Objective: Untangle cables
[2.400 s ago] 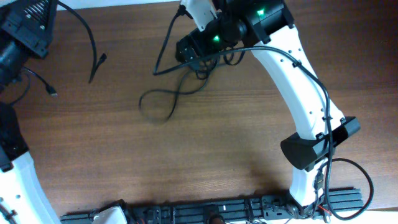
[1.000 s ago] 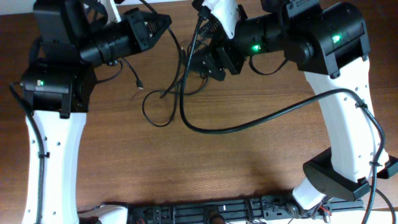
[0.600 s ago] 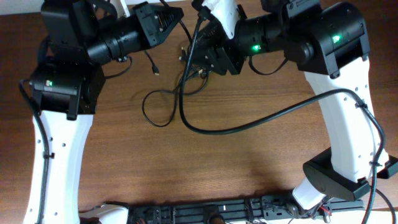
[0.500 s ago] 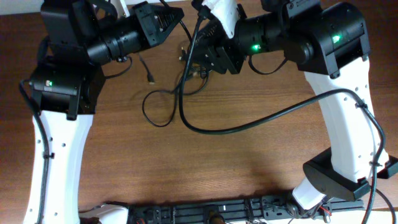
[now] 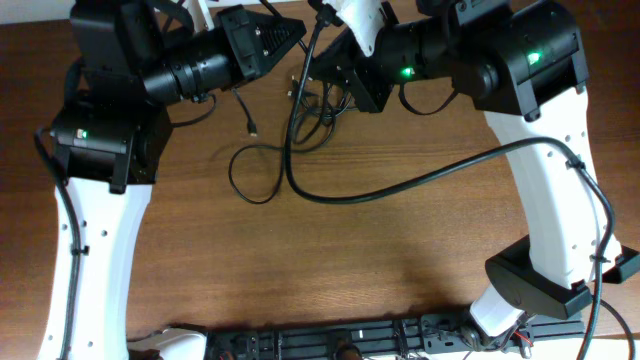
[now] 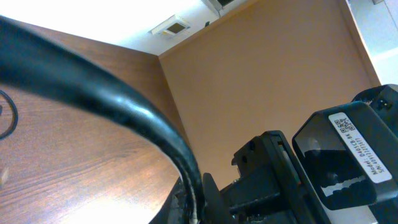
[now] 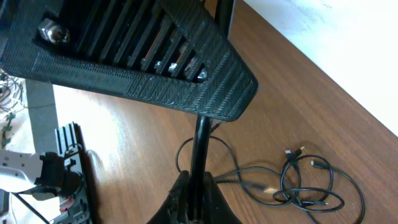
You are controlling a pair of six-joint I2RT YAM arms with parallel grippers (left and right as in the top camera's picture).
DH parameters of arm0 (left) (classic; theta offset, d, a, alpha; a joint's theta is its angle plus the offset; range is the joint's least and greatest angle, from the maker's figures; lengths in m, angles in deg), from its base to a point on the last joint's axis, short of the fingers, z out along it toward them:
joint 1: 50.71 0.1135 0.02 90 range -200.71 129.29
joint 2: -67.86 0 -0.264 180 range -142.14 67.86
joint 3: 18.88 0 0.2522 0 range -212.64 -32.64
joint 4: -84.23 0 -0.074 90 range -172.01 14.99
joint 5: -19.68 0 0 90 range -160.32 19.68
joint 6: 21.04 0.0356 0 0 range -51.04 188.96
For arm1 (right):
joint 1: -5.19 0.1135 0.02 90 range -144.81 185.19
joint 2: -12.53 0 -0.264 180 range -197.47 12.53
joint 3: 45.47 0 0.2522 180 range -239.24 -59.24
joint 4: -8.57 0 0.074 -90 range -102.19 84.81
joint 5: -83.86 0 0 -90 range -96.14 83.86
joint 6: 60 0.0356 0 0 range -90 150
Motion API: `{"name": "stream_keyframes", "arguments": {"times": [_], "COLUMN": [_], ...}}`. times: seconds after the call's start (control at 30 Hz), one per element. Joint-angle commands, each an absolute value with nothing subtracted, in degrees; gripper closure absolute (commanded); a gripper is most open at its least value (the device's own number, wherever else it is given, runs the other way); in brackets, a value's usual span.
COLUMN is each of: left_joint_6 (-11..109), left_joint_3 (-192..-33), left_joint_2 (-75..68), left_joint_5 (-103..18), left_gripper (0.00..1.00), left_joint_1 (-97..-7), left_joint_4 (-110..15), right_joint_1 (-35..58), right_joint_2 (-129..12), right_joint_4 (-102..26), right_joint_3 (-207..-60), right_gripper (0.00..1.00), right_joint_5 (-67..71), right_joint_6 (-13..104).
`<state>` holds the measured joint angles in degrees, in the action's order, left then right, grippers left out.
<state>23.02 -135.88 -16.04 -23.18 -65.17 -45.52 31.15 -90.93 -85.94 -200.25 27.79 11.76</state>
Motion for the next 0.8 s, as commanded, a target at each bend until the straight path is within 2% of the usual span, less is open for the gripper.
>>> {"name": "stream_keyframes", "arguments": {"times": [0.0, 0.07, 0.1, 0.17, 0.3, 0.57, 0.77], "left_joint_6": [22.7, 22.7, 22.7, 22.7, 25.3, 31.5, 34.7], "left_joint_3": [-137.1, -137.1, -137.1, -137.1, -137.1, -137.1, -137.1], "left_joint_2": [-15.4, -15.4, -15.4, -15.4, -15.4, -15.4, -15.4], "left_joint_5": [-22.1, -22.1, -22.0, -21.7, -21.4, -21.7, -21.7], "left_gripper": [0.97, 0.92, 0.84, 0.6, 0.4, 0.37, 0.37], "left_joint_1": [-65.3, -65.3, -65.3, -65.3, -65.3, -65.3, -65.3], "left_joint_4": [-46.2, -46.2, -46.2, -46.2, -45.1, -39.3, -35.9], "right_joint_1": [31.4, 31.4, 31.4, 31.4, 31.4, 30.4, 22.2], "right_joint_2": [-91.4, -91.4, -91.4, -91.4, -91.3, -91.3, -91.2], "right_joint_4": [-85.9, -85.9, -85.6, -84.7, -82.4, -81.2, -80.2], "right_joint_3": [-200.8, -200.8, -200.8, -200.8, -200.8, -200.8, -200.8], "right_gripper": [0.96, 0.96, 0.96, 0.96, 0.96, 0.96, 0.96], "right_joint_5": [27.6, 27.4, 26.8, 24.8, 21.1, 10.9, 9.7], "right_joint_6": [11.4, 11.4, 11.4, 11.4, 14.4, 17.4, 23.8]}}
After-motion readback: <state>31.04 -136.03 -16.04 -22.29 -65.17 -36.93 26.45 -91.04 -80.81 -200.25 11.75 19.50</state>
